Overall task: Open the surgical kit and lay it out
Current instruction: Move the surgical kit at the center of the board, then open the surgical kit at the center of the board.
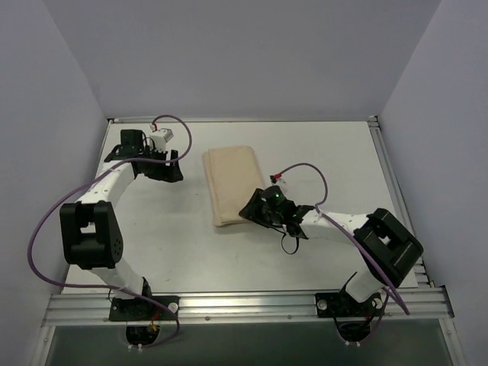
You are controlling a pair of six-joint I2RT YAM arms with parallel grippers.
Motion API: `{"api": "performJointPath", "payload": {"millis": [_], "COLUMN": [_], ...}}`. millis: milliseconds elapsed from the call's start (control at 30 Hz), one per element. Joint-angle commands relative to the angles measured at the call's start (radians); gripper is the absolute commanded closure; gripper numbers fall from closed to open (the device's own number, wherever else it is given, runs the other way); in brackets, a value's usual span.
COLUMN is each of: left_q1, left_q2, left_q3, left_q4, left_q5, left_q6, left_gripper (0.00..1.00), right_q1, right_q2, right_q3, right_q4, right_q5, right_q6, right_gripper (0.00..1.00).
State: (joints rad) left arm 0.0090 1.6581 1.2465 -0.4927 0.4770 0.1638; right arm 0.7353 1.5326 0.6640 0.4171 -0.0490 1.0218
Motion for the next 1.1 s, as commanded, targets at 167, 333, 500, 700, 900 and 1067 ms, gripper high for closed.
{"api": "performJointPath", "payload": {"millis": [167,333,500,700,900,1067], "left_q1": [-0.063,-0.134,-0.211,-0.279,-0.325,-0.356], "left_q2": [0.052,0.048,0.095,0.233,0.296,0.298], "left_q3": [0.08,0.102,0.168,0.267,0.315,0.306], "left_q4": [-0.037,-0.04,-0.046,-0.11,-0.141,-0.135], "left_q5": [0.035,0.046,0.028,-0.121,-0.153,-0.178], "left_q6": [0.014,0.013,-0.02,-0.09,-0.118,-0.104], "left_gripper": [0.19,0.19,0.2,0.33,0.42,0.48], "right_q1": [0.142,0.135,0.032,-0.099,-0.114,-0.125], "right_q2": [0.017,-0.038,-0.049,-0.074,-0.025,0.007], "right_q3": [0.246,0.335,0.39,0.347,0.313,0.289], "right_q4": [-0.331,-0.449,-0.521,-0.488,-0.462,-0.429], "right_q5": [0.023,-0.006,-0.135,-0.074,0.001,0.0], "right_q6": [-0.155,-0.28,-0.394,-0.43,-0.451,-0.447], "right_gripper": [0.34,0.33,0.32,0.31,0.32,0.32]}}
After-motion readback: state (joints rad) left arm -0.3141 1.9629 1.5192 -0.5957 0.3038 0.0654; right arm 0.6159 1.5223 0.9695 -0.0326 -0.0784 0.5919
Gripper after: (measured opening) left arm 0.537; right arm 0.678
